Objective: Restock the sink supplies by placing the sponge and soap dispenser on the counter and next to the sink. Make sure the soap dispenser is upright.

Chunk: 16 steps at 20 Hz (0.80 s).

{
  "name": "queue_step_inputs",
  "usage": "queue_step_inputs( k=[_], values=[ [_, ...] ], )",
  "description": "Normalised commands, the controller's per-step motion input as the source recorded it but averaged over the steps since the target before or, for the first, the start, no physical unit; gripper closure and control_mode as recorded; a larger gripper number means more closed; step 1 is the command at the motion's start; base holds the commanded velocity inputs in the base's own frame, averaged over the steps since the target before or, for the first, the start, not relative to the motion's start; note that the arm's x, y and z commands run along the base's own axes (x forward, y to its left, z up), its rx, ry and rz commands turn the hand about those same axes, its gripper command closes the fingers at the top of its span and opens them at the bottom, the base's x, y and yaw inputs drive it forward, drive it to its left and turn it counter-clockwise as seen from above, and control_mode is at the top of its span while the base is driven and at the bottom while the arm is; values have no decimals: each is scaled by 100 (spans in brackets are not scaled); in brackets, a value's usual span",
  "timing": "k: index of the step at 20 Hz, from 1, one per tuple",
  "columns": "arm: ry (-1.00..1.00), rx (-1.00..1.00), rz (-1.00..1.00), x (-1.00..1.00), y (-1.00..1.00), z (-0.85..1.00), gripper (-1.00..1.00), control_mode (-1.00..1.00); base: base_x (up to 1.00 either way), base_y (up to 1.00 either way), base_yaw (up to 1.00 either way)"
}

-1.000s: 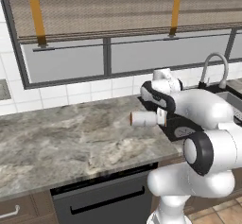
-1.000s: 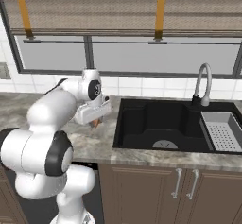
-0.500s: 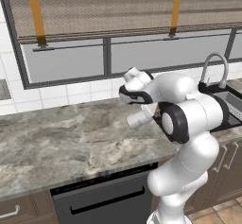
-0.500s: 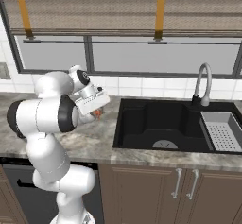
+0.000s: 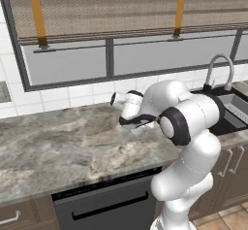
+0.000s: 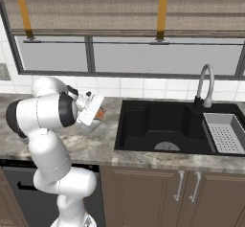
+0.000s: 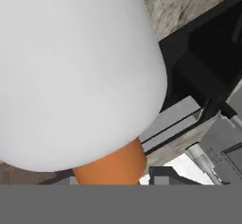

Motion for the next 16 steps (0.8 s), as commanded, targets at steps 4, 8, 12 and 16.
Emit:
queue_step_inputs(
  k=[4,8,12,16],
  values=[
    [-7,-36,17,57,0,-11,100,-100,0,0,0],
    [0,-35,12,61,0,0,100,-100,0,0,0],
    [-6,-29,5,27,-2,-5,100,-100,0,0,0],
    [-15,-25,-1,0,-2,-28,100,-100,0,0,0]
  ],
)
